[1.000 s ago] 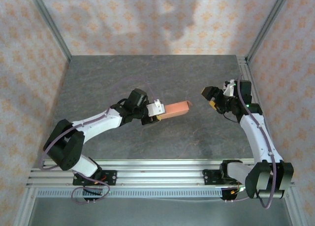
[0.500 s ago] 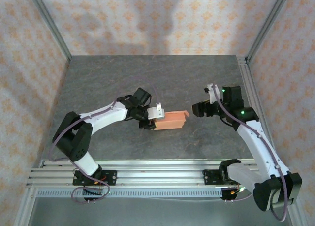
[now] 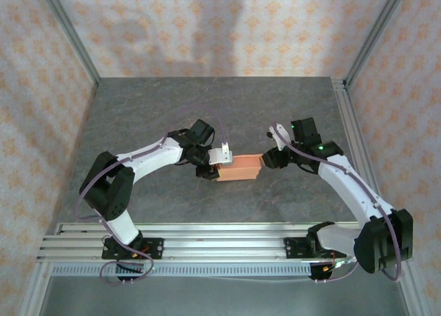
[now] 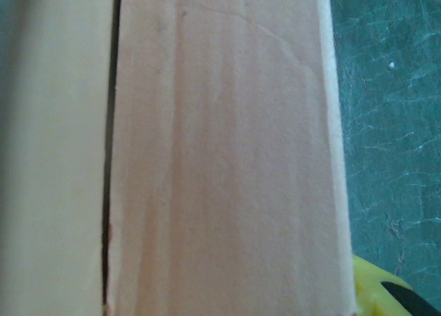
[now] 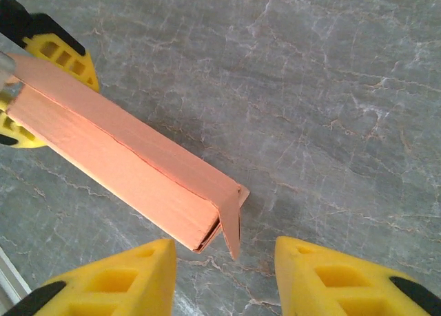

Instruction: Fold the paper box

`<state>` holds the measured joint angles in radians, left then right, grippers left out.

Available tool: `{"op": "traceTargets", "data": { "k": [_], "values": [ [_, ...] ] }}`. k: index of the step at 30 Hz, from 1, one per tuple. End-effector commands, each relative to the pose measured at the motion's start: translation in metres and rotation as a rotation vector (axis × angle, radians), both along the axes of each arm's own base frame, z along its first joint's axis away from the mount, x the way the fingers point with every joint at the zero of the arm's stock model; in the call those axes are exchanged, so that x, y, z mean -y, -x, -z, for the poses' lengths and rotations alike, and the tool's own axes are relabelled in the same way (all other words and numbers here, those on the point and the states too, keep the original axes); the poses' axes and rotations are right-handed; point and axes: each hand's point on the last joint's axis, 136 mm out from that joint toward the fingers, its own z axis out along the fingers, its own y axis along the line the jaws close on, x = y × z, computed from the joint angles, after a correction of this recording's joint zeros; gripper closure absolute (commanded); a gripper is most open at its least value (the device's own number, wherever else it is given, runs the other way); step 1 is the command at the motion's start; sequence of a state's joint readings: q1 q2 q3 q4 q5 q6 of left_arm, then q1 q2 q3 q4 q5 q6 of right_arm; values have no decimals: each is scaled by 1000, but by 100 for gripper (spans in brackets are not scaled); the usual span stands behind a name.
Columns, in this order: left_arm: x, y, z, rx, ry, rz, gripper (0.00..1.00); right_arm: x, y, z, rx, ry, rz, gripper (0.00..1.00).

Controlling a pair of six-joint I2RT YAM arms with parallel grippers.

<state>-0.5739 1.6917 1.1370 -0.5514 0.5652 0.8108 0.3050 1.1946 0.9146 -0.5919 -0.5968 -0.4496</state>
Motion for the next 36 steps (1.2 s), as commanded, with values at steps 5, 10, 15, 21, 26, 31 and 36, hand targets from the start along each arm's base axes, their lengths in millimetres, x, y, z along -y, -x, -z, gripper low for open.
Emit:
{"op": "traceTargets", "data": {
  "k": [5,10,15,21,26,31,36],
  "values": [
    [-11,5,9,-44,-70,-3,63,-4,-2,14,-27,58,-67,60],
    [-12,5,11,-54,-79,1,63,-4,-1,17,-34,67,-67,79],
    [-11,4,11,-51,-79,-2,63,-4,-1,15,-29,61,-63,97],
    [-11,-1,11,-35,-79,-31,62,-7,-4,6,-16,19,-25,100],
    [-10,-13,10,2,-70,-83,62,-12,-7,-11,-7,-75,58,100],
    [-7,-17,13,-9,-95,-104,62,-13,-6,-13,-67,-128,132,100],
    [-4,-18,14,-35,-105,-122,62,-9,-6,-3,-78,-112,173,100]
  ]
}}
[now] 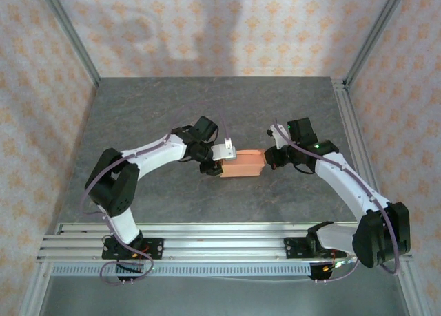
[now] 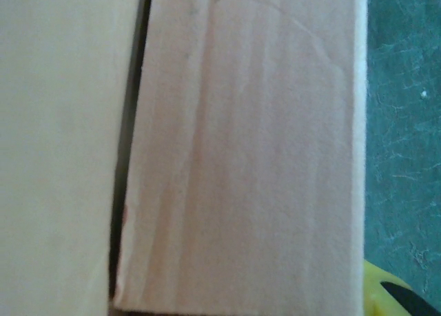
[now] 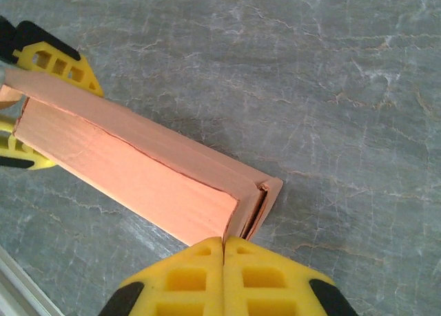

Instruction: Fold the paper box

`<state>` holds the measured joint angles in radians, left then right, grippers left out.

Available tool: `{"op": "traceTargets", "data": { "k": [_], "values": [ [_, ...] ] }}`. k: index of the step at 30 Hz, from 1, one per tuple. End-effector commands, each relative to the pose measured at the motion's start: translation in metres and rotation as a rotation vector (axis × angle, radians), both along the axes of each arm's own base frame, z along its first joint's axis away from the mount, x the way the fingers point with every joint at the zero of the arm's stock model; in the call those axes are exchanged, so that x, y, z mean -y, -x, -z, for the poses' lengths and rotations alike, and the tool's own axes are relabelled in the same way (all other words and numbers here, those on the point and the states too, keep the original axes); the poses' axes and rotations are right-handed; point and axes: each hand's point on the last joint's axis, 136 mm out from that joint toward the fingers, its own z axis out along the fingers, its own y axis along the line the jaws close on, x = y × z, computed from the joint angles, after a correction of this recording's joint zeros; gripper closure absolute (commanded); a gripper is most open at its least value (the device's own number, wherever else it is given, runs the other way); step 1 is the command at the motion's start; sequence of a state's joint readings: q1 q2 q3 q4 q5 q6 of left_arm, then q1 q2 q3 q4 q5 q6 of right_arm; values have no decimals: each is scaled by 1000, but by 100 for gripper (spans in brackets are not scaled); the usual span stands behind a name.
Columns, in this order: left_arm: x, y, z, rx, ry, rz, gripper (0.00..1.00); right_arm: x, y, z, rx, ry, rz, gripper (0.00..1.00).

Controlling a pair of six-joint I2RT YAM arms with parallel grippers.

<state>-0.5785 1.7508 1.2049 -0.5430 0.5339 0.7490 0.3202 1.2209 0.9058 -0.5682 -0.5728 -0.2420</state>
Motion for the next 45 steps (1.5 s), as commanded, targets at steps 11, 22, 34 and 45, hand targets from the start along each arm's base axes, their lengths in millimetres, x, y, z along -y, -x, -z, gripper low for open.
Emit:
{"op": "traceTargets", "data": {
  "k": [11,22,34,45],
  "values": [
    [-22,4,21,-53,-140,-63,62,-5,-6,-14,117,-33,26,100],
    [-21,-4,20,-37,-139,-91,61,-5,-8,4,97,-25,40,100],
    [-22,-12,21,7,-171,-109,40,-7,-10,8,102,-46,57,100],
    [-14,-18,-14,123,-38,-165,13,-4,-11,5,109,-40,78,100]
  ]
}}
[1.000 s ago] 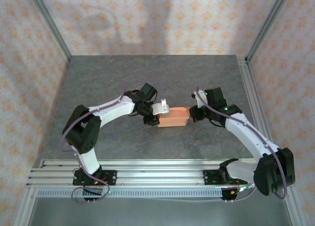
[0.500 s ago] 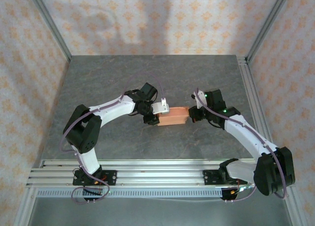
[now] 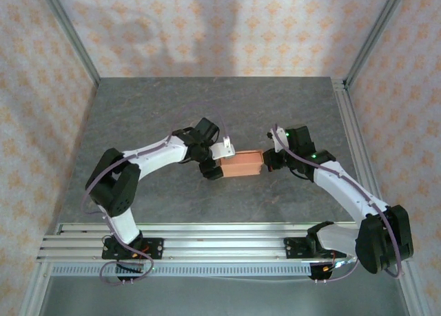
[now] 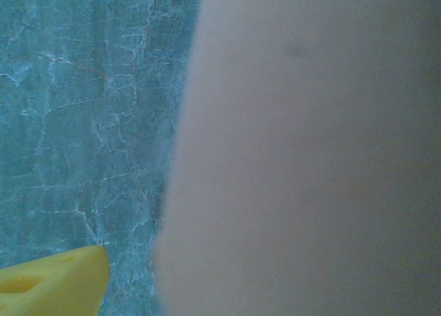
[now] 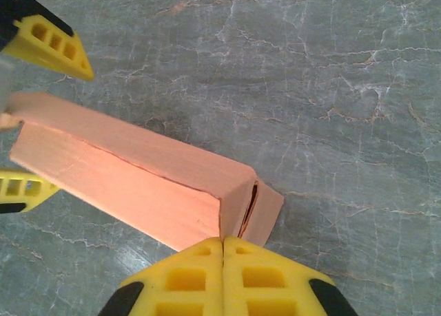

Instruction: Fold the paper box

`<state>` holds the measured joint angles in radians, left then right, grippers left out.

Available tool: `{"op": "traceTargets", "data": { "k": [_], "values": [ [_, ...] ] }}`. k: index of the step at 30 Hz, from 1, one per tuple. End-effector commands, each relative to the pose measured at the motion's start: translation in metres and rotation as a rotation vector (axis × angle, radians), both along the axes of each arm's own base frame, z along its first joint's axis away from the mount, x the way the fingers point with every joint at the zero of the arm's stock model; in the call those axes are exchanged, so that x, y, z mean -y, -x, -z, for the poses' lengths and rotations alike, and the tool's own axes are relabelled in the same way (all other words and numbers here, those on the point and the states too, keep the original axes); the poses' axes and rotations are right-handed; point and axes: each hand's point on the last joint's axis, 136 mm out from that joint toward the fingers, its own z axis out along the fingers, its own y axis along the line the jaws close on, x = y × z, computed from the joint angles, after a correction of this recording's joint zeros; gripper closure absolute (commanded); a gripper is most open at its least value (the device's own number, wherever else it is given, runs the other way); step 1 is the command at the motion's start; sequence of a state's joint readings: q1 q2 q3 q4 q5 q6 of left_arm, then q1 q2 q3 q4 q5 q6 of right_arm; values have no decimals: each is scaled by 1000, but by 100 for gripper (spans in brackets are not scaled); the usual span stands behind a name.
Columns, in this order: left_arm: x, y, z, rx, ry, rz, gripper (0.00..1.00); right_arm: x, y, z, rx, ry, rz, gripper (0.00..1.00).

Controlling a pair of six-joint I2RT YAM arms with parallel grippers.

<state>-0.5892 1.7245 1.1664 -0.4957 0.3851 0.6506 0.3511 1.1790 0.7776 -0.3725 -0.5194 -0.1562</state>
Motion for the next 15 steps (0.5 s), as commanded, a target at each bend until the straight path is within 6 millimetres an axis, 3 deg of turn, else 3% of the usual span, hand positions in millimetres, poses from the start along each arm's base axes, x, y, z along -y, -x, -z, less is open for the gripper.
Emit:
{"op": "traceTargets", "data": {
  "k": [1,8,15],
  "values": [
    [1,-5,-22,76,44,-34,12,-1,-5,-8,38,-7,14,100],
    [-2,1,-41,141,123,-109,7,-1,-5,-8,44,0,18,100],
    [11,13,-60,210,240,-235,5,-1,-8,-9,59,-3,37,100]
  ]
}}
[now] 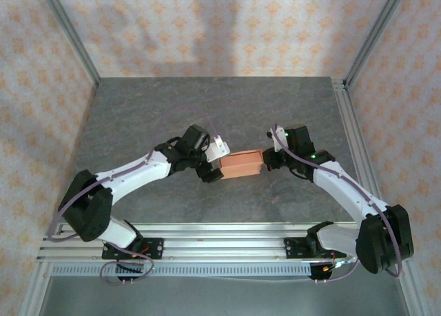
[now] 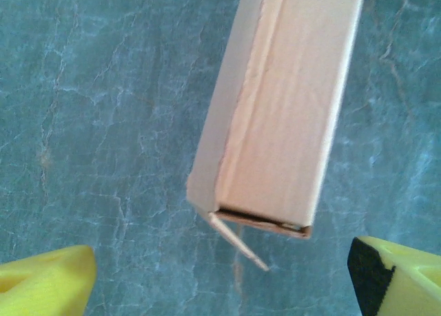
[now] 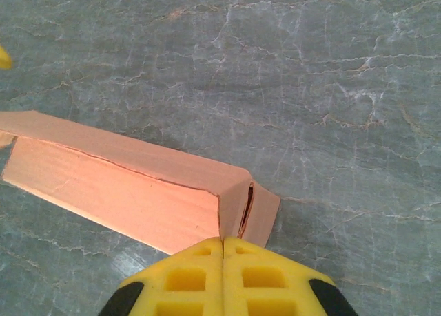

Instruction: Fold the paper box

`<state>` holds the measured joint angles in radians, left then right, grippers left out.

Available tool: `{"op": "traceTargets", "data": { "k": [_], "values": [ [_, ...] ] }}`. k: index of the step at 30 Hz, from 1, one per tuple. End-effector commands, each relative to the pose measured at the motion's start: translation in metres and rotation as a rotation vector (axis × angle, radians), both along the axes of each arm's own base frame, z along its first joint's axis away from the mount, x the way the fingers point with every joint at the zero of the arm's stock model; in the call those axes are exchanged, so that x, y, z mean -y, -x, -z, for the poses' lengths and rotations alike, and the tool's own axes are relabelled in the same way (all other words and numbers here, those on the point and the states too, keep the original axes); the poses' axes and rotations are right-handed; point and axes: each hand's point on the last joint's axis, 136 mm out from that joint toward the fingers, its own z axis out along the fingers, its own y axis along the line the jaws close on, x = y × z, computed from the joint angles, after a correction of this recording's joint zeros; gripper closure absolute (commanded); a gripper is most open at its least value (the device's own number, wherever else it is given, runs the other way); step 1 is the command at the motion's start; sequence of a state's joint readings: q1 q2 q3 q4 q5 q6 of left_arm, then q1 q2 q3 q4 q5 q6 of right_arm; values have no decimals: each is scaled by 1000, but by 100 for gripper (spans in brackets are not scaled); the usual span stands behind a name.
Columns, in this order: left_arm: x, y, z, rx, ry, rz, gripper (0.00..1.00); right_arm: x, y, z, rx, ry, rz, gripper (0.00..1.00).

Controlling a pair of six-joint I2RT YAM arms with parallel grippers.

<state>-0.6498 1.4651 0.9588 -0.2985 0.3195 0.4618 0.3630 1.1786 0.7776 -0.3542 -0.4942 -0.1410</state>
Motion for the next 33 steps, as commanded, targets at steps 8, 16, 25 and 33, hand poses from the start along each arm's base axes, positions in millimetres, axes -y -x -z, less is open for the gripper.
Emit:
{"op": "traceTargets", "data": {
  "k": [8,16,25,33],
  "values": [
    [7,-8,-50,21,267,-457,9,1,-3,-5,46,-8,31,100],
    [10,-7,-50,-161,207,-653,32,0,-3,-3,44,-15,35,100],
    [18,-2,-51,-247,147,-687,44,4,-5,-1,36,-7,61,100],
    [5,7,-41,-217,86,-664,44,2,-8,0,24,-2,62,100]
  ]
}}
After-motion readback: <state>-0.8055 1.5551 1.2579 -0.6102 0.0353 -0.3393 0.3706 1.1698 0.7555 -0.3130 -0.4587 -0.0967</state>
